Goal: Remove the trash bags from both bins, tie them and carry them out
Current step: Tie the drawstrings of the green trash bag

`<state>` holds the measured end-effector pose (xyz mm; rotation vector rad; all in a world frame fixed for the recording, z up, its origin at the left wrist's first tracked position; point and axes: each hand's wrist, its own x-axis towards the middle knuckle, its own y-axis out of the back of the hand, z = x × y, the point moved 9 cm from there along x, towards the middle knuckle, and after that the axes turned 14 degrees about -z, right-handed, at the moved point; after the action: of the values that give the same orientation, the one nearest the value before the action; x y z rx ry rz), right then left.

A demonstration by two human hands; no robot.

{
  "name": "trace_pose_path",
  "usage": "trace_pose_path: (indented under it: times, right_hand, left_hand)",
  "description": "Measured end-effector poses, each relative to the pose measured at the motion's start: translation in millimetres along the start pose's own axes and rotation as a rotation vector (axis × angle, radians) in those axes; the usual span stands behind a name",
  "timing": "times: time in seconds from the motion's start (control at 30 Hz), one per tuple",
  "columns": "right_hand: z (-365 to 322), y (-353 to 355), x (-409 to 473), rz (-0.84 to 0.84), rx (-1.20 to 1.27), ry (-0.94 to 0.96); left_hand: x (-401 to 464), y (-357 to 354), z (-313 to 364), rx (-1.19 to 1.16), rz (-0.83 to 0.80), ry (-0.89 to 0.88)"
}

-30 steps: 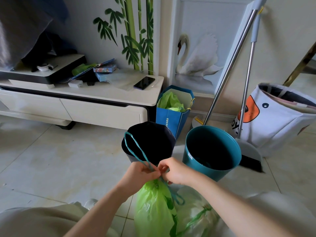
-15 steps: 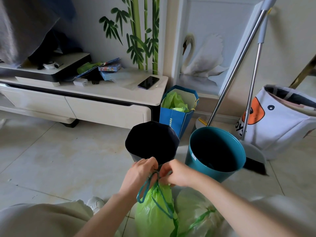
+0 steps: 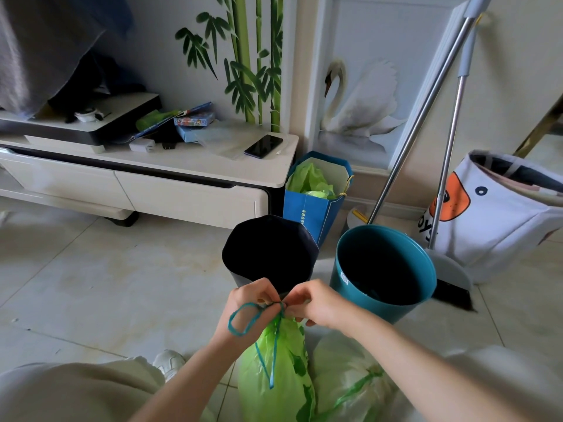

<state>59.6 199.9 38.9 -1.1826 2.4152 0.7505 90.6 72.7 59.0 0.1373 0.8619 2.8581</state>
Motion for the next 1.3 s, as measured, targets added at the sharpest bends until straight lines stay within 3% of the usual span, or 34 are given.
trace_pose_path:
  times: [0.17, 0.3, 0.5, 0.93, 1.13, 1.3]
  right_hand:
    - [3.1, 5.2, -2.6, 0.044, 0.034, -0.01]
    - [11.7, 4.6, -3.0, 0.082, 0.219, -0.066]
    - [12.5, -10.8, -2.2, 0.044, 0.441, -0.072]
    - [1.8, 2.2, -6.5, 0.04, 0.101, -0.086]
    - [-12.9, 6.7, -18.2, -0.067, -0.131, -0.082]
    - [-4.5, 39.8, -26.2, 0.139, -0.34, -0.146]
  left_hand:
    - [2.1, -4.1, -8.0, -0.097, -0.023, 0.045]
    - [3.0, -3.6, -9.6, -0.134, -0.02, 0.085]
    - [5.0, -4.3, -0.5, 0.027, 0.01, -0.073]
    - [5.1, -1.8, 0.8, 0.044, -0.003, -0.055]
    - [4.3, 3.3, -5.7, 0.03, -0.008, -0.001]
    - [3.6, 0.5, -4.3, 0.002, -0.036, 0.021]
